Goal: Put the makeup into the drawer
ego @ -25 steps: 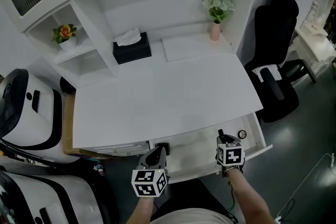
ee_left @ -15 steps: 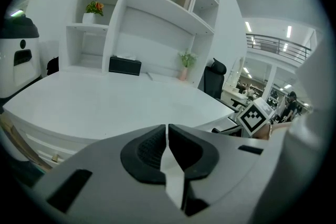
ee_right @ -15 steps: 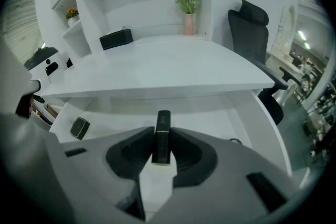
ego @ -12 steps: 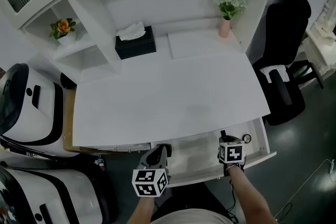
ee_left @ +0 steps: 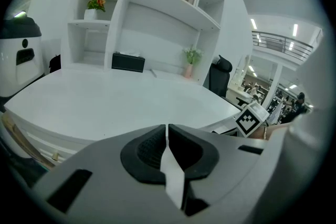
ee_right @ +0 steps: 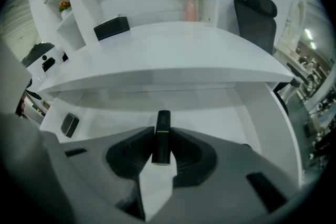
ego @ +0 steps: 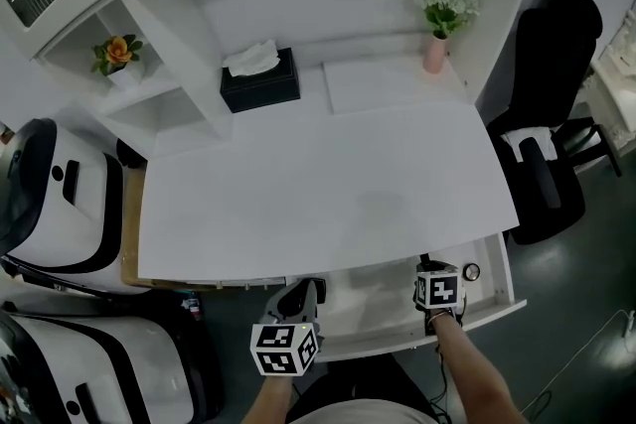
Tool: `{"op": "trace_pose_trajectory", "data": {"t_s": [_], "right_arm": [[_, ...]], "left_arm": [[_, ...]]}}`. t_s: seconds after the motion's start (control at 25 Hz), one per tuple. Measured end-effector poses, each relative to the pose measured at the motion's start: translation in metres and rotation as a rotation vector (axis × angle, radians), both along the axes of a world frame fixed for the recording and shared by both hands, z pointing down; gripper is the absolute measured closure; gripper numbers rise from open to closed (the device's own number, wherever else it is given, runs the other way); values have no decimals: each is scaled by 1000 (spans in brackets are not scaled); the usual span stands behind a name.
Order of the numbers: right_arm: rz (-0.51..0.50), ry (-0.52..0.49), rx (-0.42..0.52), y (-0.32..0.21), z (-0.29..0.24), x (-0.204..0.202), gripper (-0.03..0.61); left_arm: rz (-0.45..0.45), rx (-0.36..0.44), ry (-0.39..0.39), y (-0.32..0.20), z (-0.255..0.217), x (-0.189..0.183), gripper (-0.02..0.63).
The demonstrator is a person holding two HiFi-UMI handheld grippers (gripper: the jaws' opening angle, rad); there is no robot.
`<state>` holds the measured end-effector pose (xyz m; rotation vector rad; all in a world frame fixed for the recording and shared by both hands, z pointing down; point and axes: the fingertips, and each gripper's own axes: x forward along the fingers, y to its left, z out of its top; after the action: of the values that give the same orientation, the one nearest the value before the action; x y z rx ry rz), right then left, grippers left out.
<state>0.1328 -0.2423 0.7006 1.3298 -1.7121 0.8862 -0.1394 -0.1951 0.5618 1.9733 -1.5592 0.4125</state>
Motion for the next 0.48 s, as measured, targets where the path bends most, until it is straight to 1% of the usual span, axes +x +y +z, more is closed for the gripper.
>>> {"op": "trace_pose_trajectory", "data": {"t_s": [0.48], "right_arm": [[-11,-2,-37,-8,24,1,477]], "left_arm": [[-21,-23,-19,-8,7,-3,595]]}}
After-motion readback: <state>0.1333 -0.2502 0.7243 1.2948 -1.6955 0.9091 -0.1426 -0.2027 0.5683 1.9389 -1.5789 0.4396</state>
